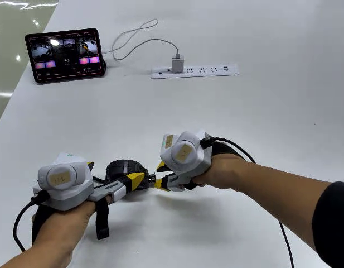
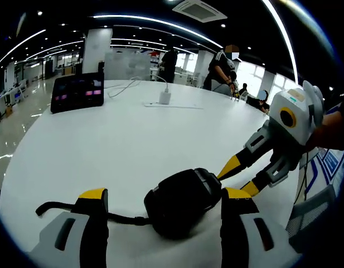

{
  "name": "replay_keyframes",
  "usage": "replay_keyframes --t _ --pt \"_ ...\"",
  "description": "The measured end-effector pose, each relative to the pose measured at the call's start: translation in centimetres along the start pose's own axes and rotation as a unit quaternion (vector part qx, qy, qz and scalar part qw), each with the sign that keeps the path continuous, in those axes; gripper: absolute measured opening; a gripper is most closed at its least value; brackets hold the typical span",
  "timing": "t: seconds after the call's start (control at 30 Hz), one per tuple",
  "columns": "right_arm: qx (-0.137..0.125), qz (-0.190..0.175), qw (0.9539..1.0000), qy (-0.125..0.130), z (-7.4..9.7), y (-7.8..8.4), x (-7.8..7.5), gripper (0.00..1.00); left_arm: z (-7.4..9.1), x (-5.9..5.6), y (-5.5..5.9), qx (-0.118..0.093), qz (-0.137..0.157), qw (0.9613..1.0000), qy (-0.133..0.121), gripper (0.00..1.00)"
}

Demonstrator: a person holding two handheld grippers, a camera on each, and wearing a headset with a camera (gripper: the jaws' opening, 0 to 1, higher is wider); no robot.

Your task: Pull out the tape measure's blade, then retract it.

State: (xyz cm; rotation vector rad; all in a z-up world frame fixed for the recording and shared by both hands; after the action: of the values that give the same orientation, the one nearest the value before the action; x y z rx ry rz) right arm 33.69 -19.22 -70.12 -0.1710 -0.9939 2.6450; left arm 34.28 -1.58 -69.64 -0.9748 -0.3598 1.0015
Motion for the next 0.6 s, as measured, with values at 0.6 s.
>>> replay_keyframes --t 0.6 --pt "-0.038 -0.066 0.9957 0.052 5.5 3.2 -0.7 0.29 1.6 2.5 -0.7 0.024 -0.053 0.9971 0.048 0.99"
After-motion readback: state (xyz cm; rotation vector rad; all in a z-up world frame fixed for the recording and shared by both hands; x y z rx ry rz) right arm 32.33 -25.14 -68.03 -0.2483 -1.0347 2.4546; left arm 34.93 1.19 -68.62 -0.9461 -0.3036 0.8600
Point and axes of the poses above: the centre of the closed fingertips' face, and the gripper's own axes: z roughly backward along the fingers, x roughly to its left, y roughly out of its underside, the point moved 8 cm from there along z, roughly backward along the fingers, and after that the axes turned 2 degrees about -z, right-handed, at the moved point
